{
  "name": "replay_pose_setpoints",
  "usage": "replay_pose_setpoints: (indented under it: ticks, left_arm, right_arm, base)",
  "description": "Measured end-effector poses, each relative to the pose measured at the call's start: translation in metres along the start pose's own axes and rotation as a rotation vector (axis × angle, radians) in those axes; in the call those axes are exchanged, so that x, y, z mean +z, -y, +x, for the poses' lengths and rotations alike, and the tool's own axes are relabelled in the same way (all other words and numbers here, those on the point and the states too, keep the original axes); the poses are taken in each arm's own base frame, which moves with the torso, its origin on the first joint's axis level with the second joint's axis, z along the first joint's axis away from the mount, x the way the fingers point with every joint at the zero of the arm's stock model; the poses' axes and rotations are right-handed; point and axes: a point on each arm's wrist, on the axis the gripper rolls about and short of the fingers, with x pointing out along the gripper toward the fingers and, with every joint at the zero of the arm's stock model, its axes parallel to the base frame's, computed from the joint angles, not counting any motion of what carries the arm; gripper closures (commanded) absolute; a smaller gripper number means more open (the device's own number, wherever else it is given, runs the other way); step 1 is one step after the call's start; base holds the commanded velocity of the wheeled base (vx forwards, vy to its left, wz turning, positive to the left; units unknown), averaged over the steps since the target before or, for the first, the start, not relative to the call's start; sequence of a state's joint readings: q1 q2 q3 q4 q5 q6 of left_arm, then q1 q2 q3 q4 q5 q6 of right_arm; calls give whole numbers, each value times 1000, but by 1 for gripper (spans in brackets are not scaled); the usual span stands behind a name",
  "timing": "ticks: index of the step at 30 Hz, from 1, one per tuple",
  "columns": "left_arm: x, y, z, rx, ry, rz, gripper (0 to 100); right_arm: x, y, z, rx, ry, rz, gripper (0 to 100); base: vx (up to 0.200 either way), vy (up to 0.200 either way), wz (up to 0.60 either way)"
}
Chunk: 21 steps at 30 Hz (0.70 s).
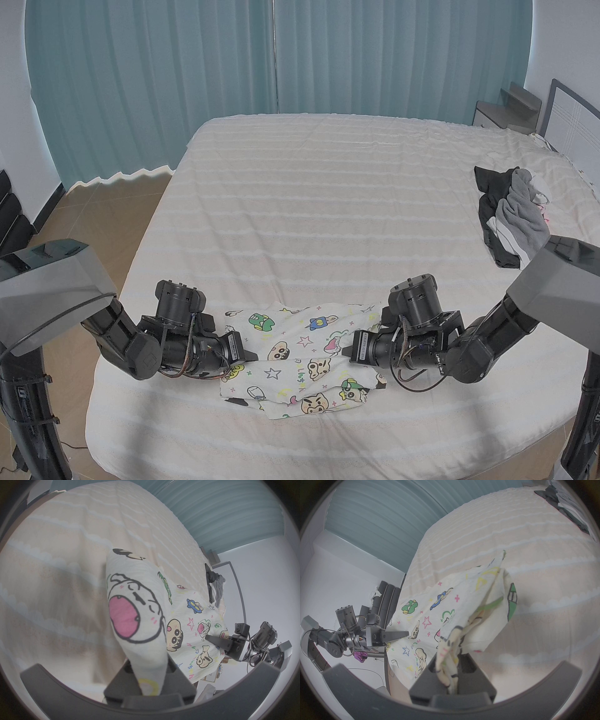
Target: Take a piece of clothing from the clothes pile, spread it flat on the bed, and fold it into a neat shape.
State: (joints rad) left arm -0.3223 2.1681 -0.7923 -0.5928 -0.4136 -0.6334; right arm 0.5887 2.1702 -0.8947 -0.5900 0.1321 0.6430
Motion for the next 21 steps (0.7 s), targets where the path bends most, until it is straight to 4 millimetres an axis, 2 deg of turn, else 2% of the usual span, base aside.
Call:
replay_pose_setpoints:
  ticks: [7, 21]
  left_arm:
    - [0, 14, -11, -18, 10, 5, 100]
    - [-9, 39, -19, -54, -6, 38, 100]
  right_arm:
    - [6, -6, -17, 15, 26, -2, 100]
    - [7, -9, -33, 25, 43, -4, 100]
  base:
    - [0, -200, 0]
    - [0, -200, 0]
